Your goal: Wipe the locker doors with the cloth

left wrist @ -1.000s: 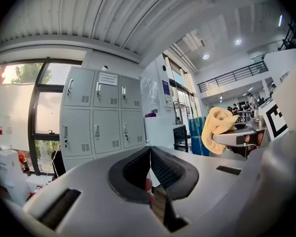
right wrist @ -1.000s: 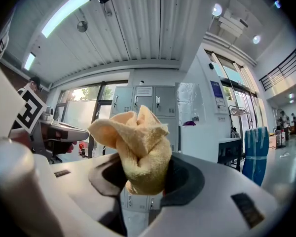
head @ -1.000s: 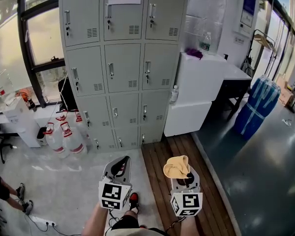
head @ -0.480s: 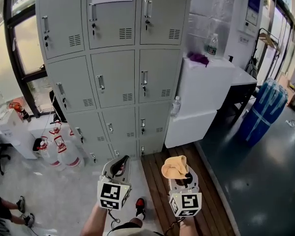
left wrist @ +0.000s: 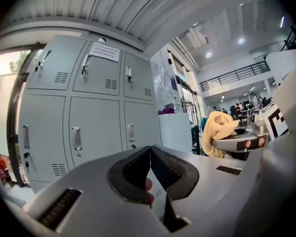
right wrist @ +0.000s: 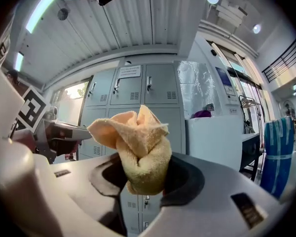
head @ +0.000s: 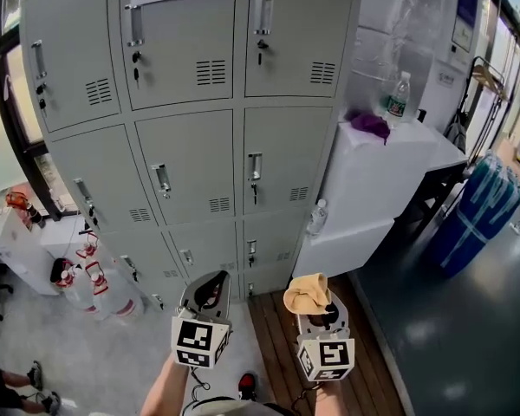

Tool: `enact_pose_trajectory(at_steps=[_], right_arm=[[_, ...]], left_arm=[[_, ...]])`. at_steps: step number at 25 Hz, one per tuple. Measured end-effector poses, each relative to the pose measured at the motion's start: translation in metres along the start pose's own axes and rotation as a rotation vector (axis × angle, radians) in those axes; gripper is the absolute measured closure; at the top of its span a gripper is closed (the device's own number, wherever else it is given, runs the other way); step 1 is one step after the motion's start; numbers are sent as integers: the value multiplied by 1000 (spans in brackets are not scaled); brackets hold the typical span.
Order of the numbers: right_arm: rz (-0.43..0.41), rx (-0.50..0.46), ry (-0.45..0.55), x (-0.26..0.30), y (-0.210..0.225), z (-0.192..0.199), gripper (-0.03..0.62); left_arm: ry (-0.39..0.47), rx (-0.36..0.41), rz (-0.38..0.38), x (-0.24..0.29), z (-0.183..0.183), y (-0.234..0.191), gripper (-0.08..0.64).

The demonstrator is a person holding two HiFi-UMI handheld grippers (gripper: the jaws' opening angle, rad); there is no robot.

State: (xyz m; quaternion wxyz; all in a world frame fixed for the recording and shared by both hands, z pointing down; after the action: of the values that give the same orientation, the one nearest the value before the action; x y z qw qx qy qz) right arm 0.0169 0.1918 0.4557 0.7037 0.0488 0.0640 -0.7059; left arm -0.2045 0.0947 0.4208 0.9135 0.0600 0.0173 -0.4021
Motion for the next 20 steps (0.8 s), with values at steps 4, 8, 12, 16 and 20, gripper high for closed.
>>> enact_pose_trajectory(at_steps=[4, 8, 12, 16, 20], right_arm=[[-8, 6, 2, 41, 10, 6, 411], [-28, 13, 10, 77, 15, 9, 411], [-51, 21, 9, 105, 16, 11, 411], [-70, 22, 14, 130, 21, 7, 411], [-90, 33, 33, 154, 26, 2, 411]], left_arm=[[2, -2, -7, 36, 4, -20, 537], [6, 2, -12, 63, 5, -36, 537], [-5, -4, -32, 81, 8, -50, 537], [-7, 2, -44, 97, 6, -59, 537], [-1, 8, -68, 112, 3, -70, 537]])
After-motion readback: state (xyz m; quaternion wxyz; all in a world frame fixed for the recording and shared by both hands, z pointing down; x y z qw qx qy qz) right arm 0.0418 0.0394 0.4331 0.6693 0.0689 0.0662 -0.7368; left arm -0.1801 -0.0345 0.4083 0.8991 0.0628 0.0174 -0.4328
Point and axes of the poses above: the fingertips, and each gripper's own axes: x forward along the fingers, y to its right, z out of its underside, the point moved 9 cm from there along -x, backward along the fingers, and after that the axes turned 11 degrees about y, right-handed, at the moved point
